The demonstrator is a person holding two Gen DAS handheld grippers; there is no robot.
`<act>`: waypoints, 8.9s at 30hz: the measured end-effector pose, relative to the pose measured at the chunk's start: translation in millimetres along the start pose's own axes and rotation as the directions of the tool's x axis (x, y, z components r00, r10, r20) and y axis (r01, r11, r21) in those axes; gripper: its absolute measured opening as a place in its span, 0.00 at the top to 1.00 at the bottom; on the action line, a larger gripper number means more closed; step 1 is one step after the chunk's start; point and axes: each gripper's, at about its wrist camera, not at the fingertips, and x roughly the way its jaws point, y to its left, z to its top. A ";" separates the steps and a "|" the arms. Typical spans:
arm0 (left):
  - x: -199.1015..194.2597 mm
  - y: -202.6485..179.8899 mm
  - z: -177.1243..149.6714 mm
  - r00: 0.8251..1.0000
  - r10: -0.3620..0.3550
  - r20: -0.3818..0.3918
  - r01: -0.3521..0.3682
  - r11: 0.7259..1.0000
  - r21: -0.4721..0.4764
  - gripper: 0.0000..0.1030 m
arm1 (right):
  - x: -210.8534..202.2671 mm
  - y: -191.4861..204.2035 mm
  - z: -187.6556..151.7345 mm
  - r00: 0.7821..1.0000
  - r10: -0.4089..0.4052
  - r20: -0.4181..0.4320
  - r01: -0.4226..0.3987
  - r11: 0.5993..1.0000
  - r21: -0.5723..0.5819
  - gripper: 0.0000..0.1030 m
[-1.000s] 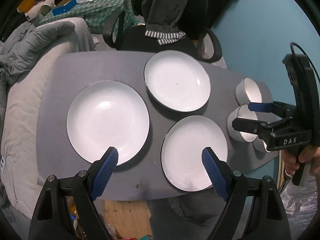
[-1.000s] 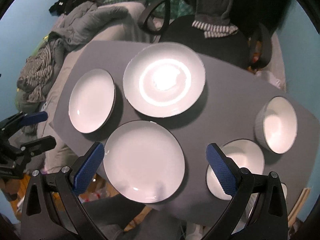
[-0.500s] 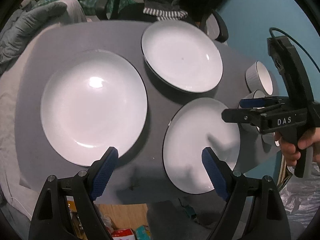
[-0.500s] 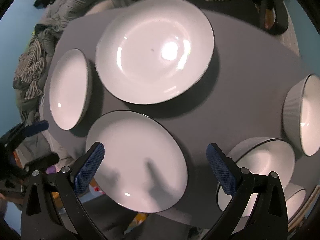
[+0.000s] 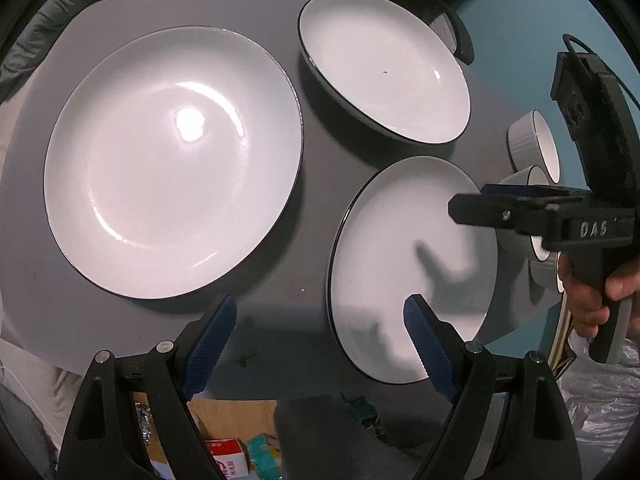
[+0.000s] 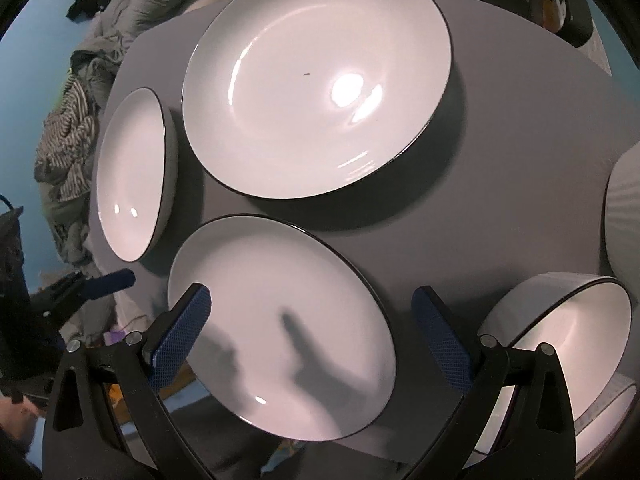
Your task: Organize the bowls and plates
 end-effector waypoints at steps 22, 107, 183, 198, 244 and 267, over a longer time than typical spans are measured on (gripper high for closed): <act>10.9 7.4 0.0 1.000 -0.022 -0.020 0.022 1.000 -0.013 0.16 | 5.5 -5.1 1.9 0.997 -0.061 -0.042 0.059 0.998 -0.035 0.34; 49.8 7.8 34.5 0.983 -0.054 -0.177 0.058 0.998 0.014 0.85 | 2.5 -63.2 -81.0 0.995 0.091 0.049 -0.100 0.970 0.221 0.85; 29.6 -11.5 219.1 0.978 0.174 -0.117 -0.166 0.983 0.080 0.73 | -10.9 -80.1 101.3 0.981 0.120 -0.152 -0.060 0.935 0.350 0.66; 25.1 -17.4 210.9 0.978 0.188 -0.091 -0.179 0.980 0.092 0.52 | -23.5 -84.0 100.4 0.974 0.119 -0.191 -0.028 0.907 0.420 0.46; -99.1 -27.2 153.0 0.968 0.202 0.148 -0.208 0.978 0.028 0.23 | -97.2 -23.6 50.2 0.954 -0.297 0.027 0.290 0.945 0.154 0.33; -155.5 4.4 90.6 0.944 0.172 0.283 -0.151 0.984 -0.096 0.22 | -152.5 41.6 24.2 0.914 -0.329 0.238 0.341 0.940 -0.010 0.33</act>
